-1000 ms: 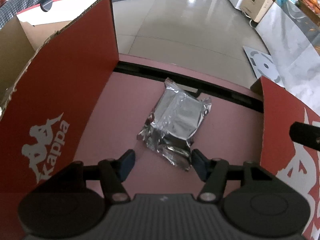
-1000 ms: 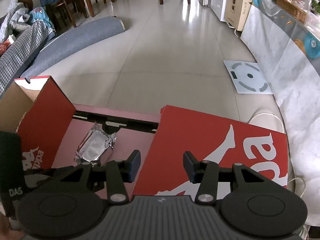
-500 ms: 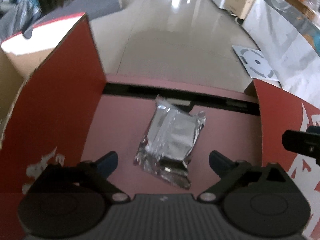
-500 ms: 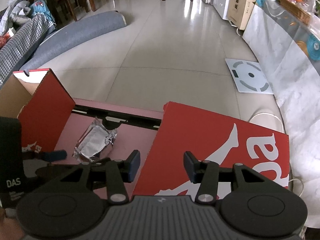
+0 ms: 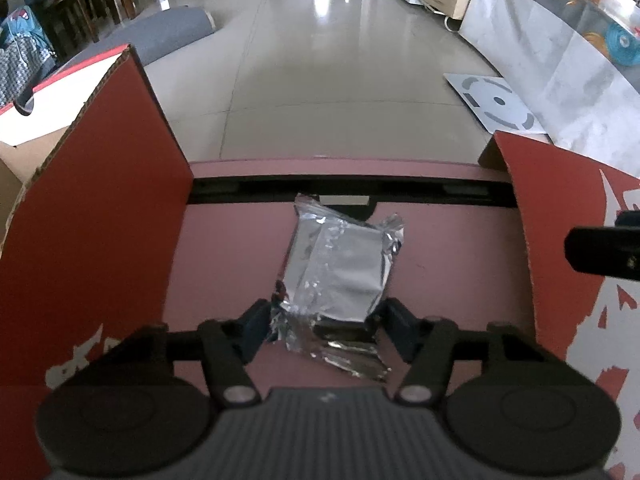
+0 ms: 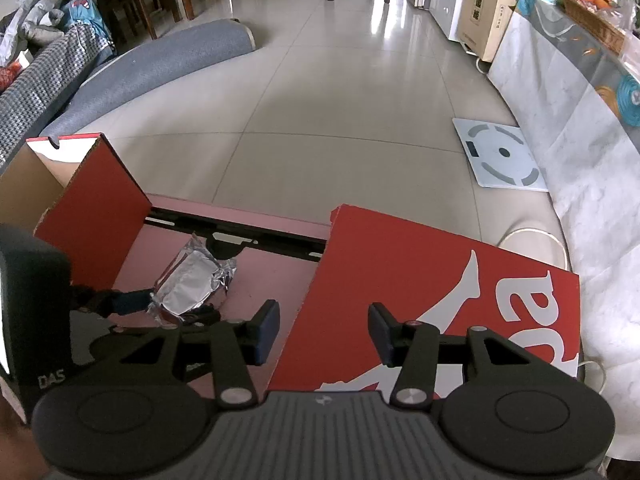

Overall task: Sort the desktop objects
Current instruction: 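Close the left gripper on the silver packet and lift it, then carry the held packet with the left gripper over the cardboard box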

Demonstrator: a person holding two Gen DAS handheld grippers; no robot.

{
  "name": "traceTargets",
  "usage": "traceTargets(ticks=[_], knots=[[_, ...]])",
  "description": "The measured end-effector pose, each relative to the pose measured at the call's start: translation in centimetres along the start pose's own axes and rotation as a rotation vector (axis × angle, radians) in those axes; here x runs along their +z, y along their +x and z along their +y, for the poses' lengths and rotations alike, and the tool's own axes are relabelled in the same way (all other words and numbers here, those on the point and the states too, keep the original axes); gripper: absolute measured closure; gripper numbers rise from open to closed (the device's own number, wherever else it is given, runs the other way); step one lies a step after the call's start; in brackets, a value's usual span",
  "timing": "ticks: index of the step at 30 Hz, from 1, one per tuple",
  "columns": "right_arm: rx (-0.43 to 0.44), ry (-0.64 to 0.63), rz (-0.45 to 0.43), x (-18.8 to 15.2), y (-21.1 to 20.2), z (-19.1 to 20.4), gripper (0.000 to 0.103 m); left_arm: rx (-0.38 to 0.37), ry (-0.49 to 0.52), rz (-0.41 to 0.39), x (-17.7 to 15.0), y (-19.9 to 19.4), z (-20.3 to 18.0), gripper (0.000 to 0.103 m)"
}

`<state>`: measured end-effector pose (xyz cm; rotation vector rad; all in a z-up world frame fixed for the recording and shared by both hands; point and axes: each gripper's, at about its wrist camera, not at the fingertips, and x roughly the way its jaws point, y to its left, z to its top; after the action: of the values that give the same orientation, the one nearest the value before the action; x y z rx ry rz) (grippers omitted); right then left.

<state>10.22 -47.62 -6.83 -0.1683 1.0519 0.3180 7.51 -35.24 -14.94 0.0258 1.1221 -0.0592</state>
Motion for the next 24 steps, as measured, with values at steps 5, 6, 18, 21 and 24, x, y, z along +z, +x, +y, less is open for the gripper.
traceTargets(ticks=[5,6,18,21,24], knots=[[0.0,-0.004,0.007,0.1,0.2,0.1,0.055,-0.027,0.012,0.006,-0.7,-0.8,-0.2,0.049],[-0.001,-0.005,0.01,0.0,0.2,0.1,0.055,-0.033,0.01,0.005,-0.9,-1.0,-0.2,0.049],[-0.007,-0.023,0.019,-0.1,0.1,0.7,0.055,-0.074,0.025,-0.063,-2.2,-6.3,0.6,0.049],[-0.01,-0.029,0.015,0.0,0.1,1.0,0.055,-0.08,0.023,-0.08,-2.4,-7.5,1.0,0.049],[-0.007,-0.035,0.009,0.1,-0.1,1.5,0.055,-0.082,0.018,-0.097,-2.4,-8.5,1.5,0.049]])
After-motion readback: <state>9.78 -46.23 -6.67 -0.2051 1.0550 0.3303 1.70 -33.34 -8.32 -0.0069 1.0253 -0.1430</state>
